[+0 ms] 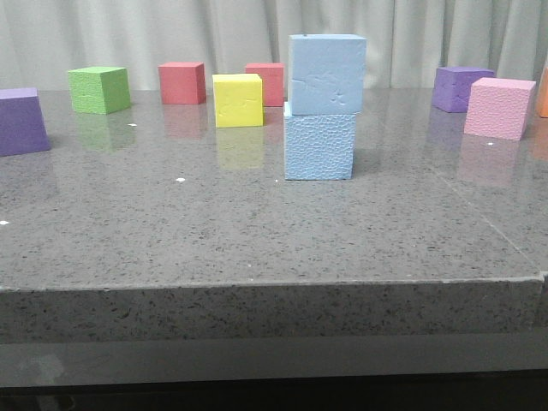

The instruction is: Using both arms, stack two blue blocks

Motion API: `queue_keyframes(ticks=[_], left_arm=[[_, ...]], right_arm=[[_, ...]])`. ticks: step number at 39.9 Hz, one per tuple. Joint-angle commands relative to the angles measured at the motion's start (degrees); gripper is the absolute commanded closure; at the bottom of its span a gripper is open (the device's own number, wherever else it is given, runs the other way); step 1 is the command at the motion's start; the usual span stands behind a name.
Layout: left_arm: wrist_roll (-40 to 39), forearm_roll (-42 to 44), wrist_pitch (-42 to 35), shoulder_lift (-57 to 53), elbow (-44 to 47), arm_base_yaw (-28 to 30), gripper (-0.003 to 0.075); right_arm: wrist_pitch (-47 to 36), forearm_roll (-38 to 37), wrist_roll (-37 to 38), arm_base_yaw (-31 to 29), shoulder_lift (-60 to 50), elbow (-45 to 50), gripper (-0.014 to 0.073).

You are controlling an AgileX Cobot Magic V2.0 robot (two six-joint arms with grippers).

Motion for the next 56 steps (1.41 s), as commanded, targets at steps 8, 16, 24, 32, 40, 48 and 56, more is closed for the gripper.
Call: queue_keyframes(ticks=[8, 16, 24, 32, 40, 48, 56], left_arm=[[-0.5, 0.0, -8.4, -7.5, 4.6, 3.0, 0.0739], [-0.5, 0.0, -8.7, -7.4, 4.6, 3.0, 0.0739], [-0.5, 0.0, -8.7, -7.3, 4.6, 3.0, 0.0739], [-0.5, 0.0, -8.7, -7.3, 4.6, 3.0, 0.0739], [-0.5, 0.0, -8.7, -7.3, 4.6, 3.0, 0.0739], [-0.5, 0.0, -8.7, -7.3, 4.6, 3.0, 0.0739], [-0.5, 0.0, -8.7, -7.3, 4.6, 3.0, 0.0739]], right_arm=[[-4.3, -0.5, -0.2, -0.3, -0.1, -1.3, 0.066], [-4.2, -0.5, -0.2, -0.3, 0.0, -1.3, 0.066], [-4.3, -0.5, -0.2, -0.3, 0.0, -1.3, 0.066], [-4.3, -0.5, -0.2, -0.3, 0.0, -1.3, 0.066], [-4.3, -0.5, -0.2, -0.3, 0.0, -1.3, 0.066], [-4.3, -0.5, -0.2, -0.3, 0.0, -1.3, 0.066], [-5.0, -0.4, -0.2, -1.9, -2.4, 0.6, 0.066]])
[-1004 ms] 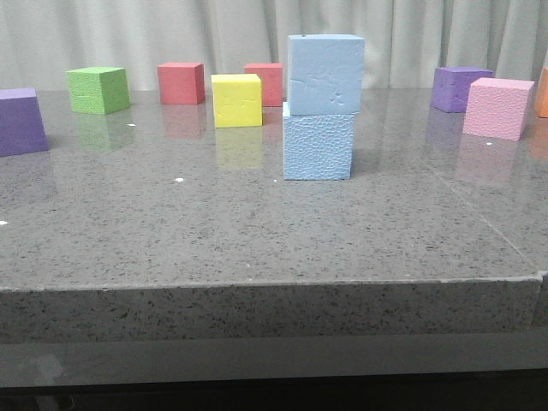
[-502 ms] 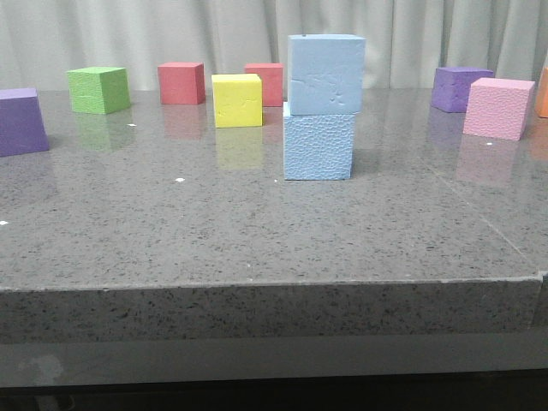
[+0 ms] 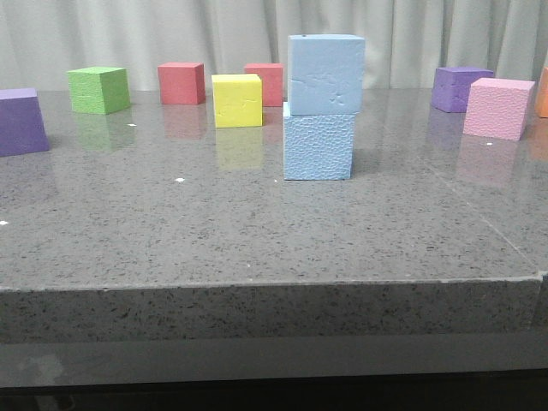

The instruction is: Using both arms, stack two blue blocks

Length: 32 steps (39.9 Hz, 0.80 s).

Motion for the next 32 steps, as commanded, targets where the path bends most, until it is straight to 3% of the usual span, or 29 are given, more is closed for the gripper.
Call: queue_keyframes(ticks=[1, 12, 22, 32], left_arm=[[-0.5, 0.0, -4.5, -1.0, 0.0, 0.2, 0.0739], [-0.5, 0.0, -4.5, -1.0, 0.0, 0.2, 0.0739], [-0.5, 0.0, -4.5, -1.0, 0.0, 0.2, 0.0739], [-0.5, 0.0, -4.5, -1.0, 0.0, 0.2, 0.0739]], right_arm=[[-5.1, -0.6, -0.3, -2.4, -2.5, 0.5, 0.066], [-19.2, -0.8, -0.3, -16.7, -20.5, 20.7, 0.066], [-34.4, 0.6, -0.3, -21.8, -32.7, 39.1, 0.066], [-42.7, 3.4, -0.2, -26.7, -35.1, 48.3, 0.066]])
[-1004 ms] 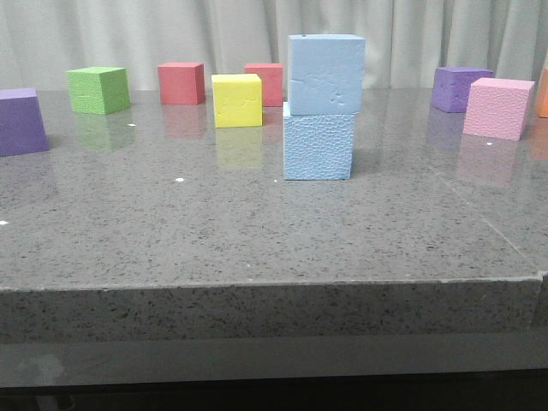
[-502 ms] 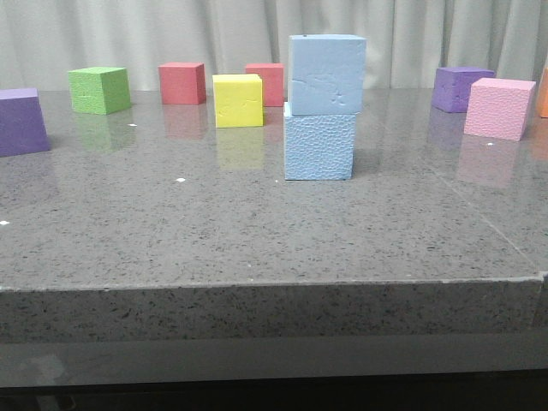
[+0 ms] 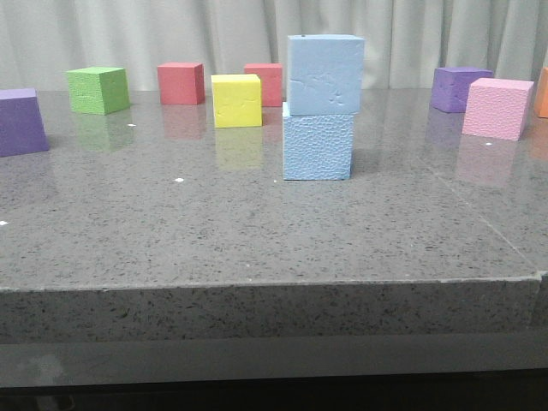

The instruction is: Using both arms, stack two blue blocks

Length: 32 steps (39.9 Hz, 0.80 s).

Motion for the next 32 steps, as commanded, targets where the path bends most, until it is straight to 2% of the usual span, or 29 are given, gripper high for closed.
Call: queue_keyframes(ticks=[1, 32], left_arm=[[-0.5, 0.0, -4.5, -1.0, 0.0, 0.2, 0.0739], [-0.5, 0.0, -4.5, -1.0, 0.0, 0.2, 0.0739]], right_arm=[[-8.4, 0.9, -0.2, -1.8, -1.1, 0.5, 0.066], [-9.1, 2.6, -0.2, -3.9, -1.2, 0.5, 0.066]])
